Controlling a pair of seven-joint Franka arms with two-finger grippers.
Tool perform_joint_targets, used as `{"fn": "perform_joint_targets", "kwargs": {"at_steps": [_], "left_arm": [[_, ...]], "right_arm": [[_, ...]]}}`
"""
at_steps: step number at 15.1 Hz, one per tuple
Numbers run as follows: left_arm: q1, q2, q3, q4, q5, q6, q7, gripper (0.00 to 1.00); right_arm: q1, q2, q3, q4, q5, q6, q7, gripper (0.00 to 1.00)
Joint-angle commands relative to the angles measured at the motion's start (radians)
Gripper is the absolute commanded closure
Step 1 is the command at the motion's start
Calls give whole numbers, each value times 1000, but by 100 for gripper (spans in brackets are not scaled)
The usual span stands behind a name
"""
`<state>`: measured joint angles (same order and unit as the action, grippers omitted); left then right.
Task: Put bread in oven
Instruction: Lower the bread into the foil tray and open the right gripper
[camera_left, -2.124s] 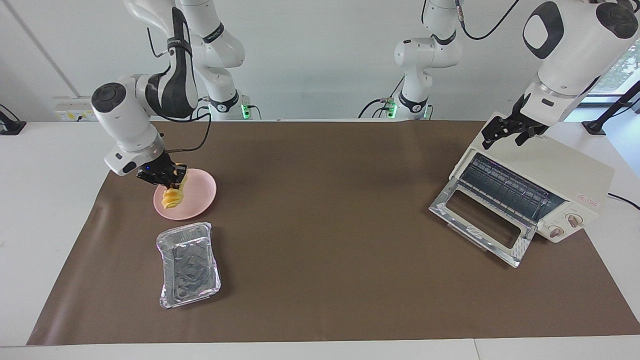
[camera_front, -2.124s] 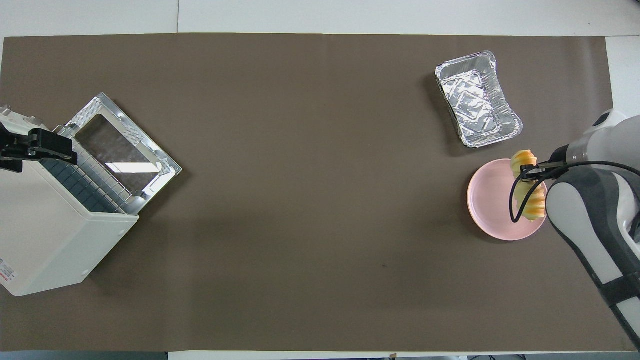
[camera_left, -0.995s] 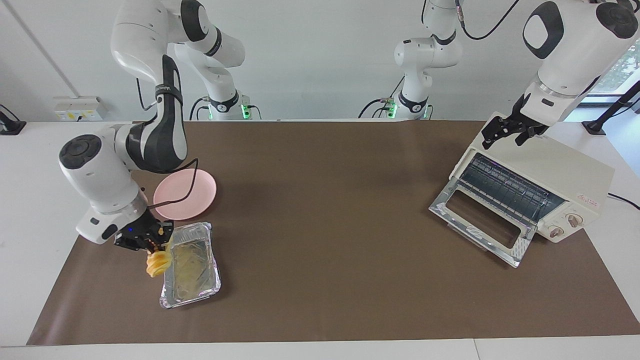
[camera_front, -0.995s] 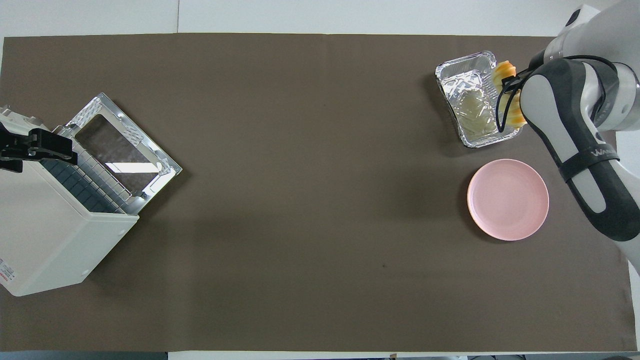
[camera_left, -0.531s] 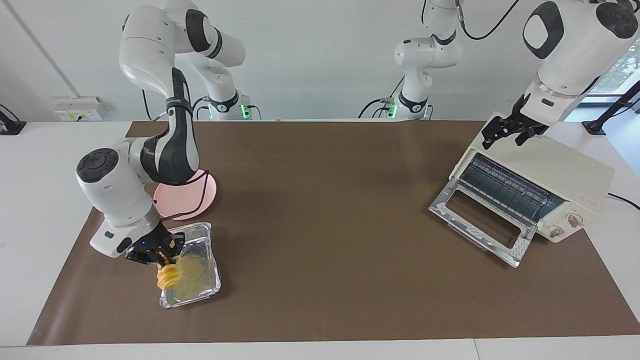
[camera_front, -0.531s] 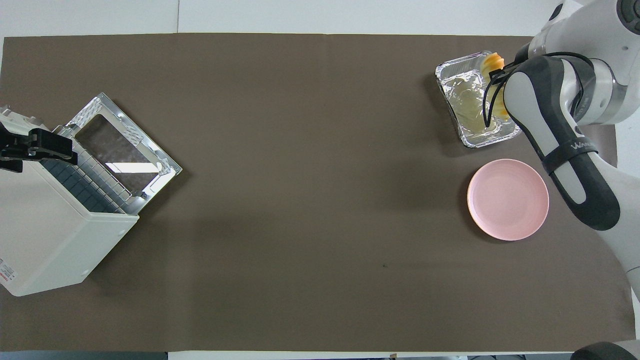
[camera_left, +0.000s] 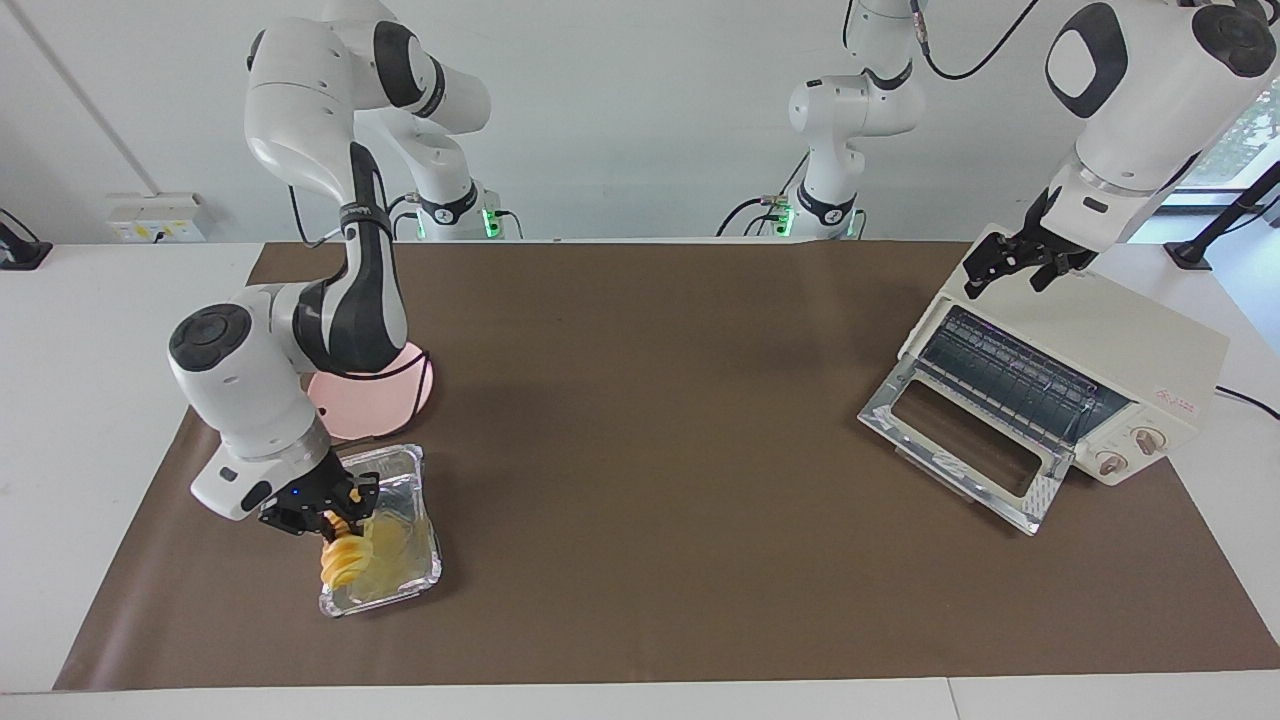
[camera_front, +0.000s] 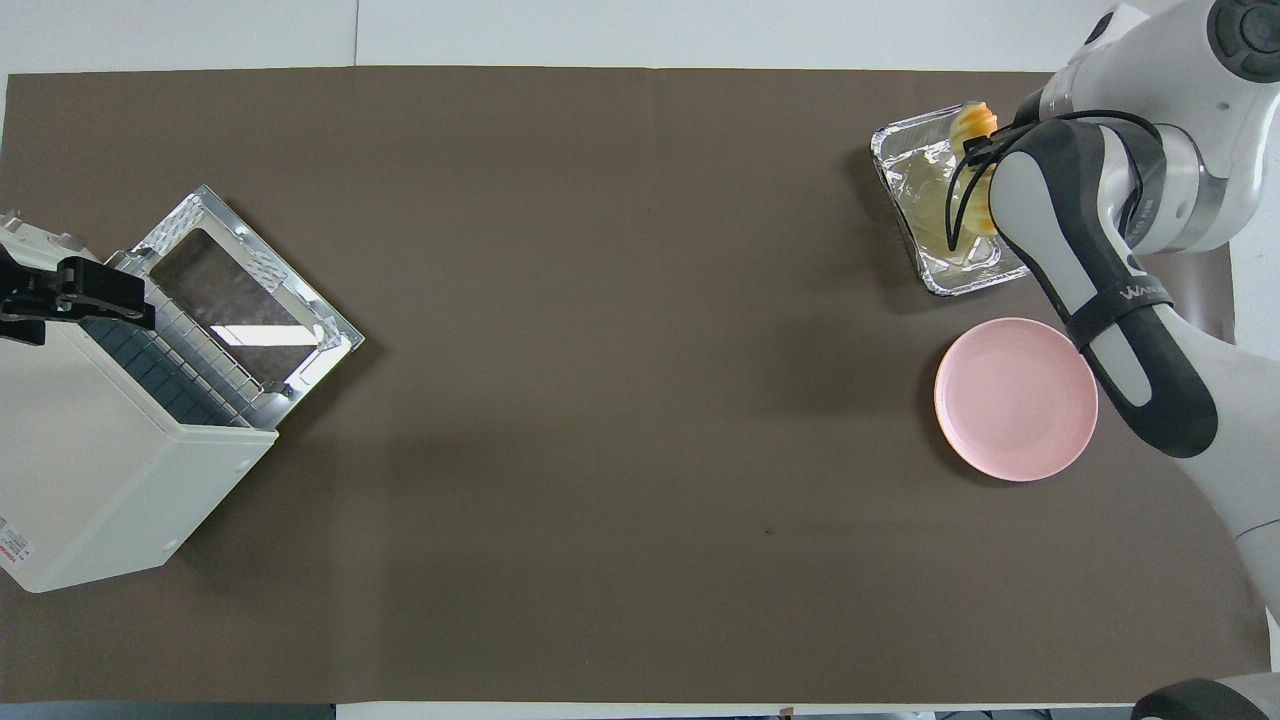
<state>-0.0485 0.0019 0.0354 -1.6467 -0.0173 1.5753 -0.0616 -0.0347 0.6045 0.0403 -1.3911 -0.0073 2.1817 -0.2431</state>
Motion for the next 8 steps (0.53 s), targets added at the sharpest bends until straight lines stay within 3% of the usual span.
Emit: {"fn": "perform_joint_targets", "kwargs": {"at_steps": [1, 3, 8], "left_arm": [[-8, -23, 6, -16, 16, -6, 3, 0], [-8, -23, 6, -16, 16, -6, 3, 0], [-8, -23, 6, -16, 16, -6, 3, 0]], "right_arm": [[-1, -31, 6, -113, -22, 98, 39, 25], [1, -43, 7, -160, -20, 138, 45, 5], [-1, -46, 7, -157, -19, 126, 45, 2]]}}
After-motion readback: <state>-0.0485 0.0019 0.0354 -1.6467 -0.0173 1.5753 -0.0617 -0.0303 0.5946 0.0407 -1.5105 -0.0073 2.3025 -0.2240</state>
